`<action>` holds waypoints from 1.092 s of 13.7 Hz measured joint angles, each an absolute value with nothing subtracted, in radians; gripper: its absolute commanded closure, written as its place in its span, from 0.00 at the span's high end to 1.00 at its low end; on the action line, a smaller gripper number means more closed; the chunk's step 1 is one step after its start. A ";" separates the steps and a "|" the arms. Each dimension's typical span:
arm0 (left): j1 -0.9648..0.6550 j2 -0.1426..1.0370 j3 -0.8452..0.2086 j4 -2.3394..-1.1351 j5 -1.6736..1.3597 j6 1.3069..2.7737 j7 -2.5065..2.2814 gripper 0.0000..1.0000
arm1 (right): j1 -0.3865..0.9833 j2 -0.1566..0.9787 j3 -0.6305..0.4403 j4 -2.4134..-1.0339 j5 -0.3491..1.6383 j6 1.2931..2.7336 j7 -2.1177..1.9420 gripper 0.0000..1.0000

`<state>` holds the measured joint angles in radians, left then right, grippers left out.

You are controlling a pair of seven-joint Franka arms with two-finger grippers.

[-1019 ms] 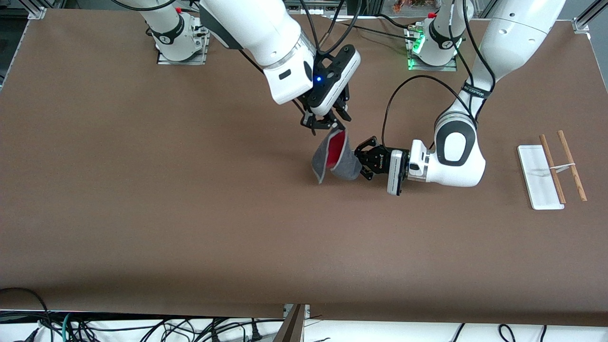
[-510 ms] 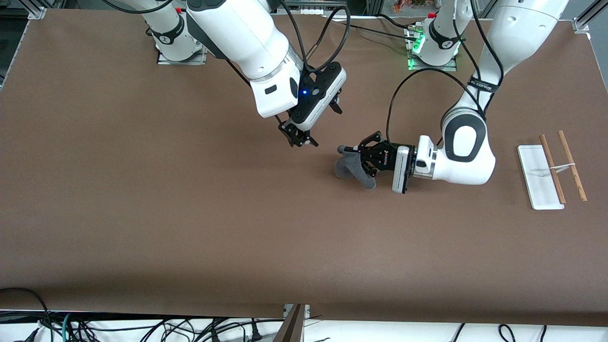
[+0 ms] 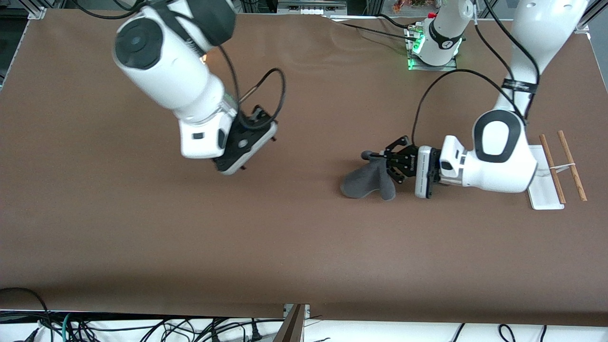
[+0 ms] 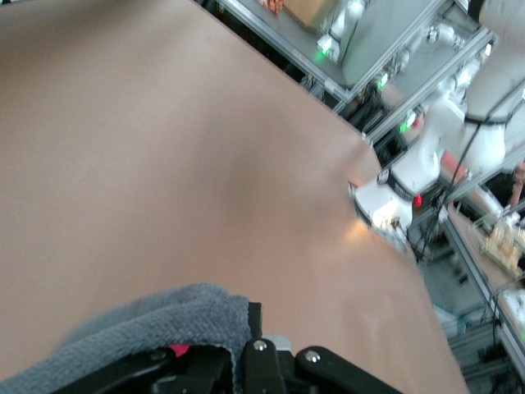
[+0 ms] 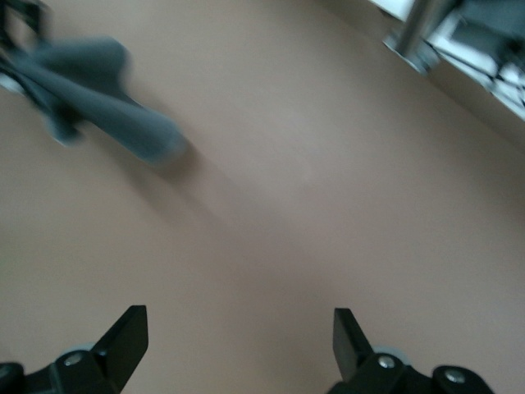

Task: Pass towel and hang on rack
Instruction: 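Carry the towel with the left gripper while the right gripper retracts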

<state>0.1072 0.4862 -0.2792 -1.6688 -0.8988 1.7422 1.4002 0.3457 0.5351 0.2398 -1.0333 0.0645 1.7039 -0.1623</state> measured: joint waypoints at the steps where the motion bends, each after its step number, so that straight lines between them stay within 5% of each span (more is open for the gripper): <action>1: 0.133 0.486 -0.276 -1.646 -0.850 1.704 1.400 0.00 | 0.325 0.523 0.230 -1.039 0.064 1.674 -0.162 1.00; 5: 0.265 0.514 -0.270 -1.530 -0.601 1.535 1.400 0.00 | 0.207 0.410 0.181 -1.137 0.062 1.630 -0.159 1.00; 10: 0.321 0.551 -0.239 -1.408 -0.317 1.507 1.400 0.00 | 0.047 0.287 0.059 -1.303 -0.012 1.615 -0.163 1.00; 15: 0.328 0.551 -0.084 -1.314 -0.202 1.505 1.401 0.00 | -0.008 0.199 0.055 -1.375 -0.113 1.613 -0.161 1.00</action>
